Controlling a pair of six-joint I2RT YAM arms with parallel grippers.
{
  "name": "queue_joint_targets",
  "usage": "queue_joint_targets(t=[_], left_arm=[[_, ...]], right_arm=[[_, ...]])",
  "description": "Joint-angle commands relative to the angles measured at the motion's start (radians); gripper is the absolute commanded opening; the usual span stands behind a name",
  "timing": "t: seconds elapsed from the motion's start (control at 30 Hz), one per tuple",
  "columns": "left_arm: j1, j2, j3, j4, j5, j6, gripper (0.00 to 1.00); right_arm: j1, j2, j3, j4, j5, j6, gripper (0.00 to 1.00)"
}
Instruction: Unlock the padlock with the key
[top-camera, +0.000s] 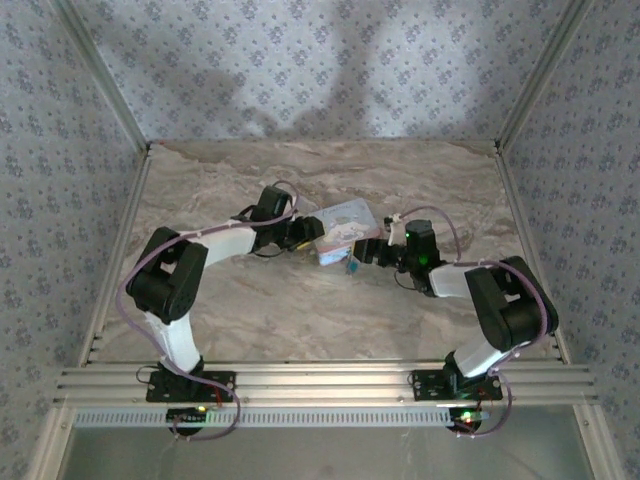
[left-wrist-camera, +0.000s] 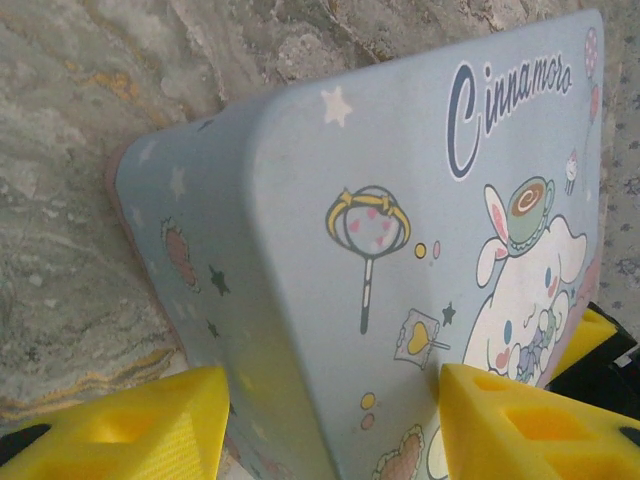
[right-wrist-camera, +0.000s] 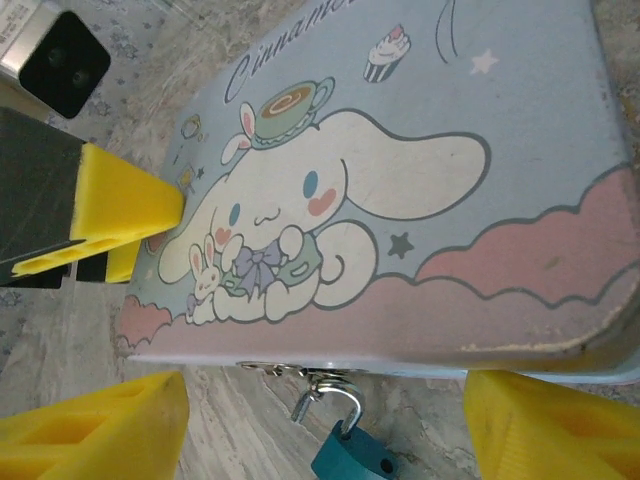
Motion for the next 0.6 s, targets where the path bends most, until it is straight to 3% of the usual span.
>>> queue_joint_targets(t=[0.0,0.2,0.57], left_arm=[[-0.013,-0.012,-0.046,-0.077,-0.035,-0.013,0.56],[-0.015,-0.017,-0.039,-0.082,-0.037,-0.017,0.56],[-0.017,-0.020,-0.042,-0.070,-0.038,-0.031,0.56]], right_arm=[[-0.005,-0.052,-0.003,0.004,0.013,-0.071,0.75],[-0.037,-0.096,-0.108,0.062,-0.071,-0.067,0.76],[0.009,0.042,-0.036,0.085,-0.131,-0.052,0.74]])
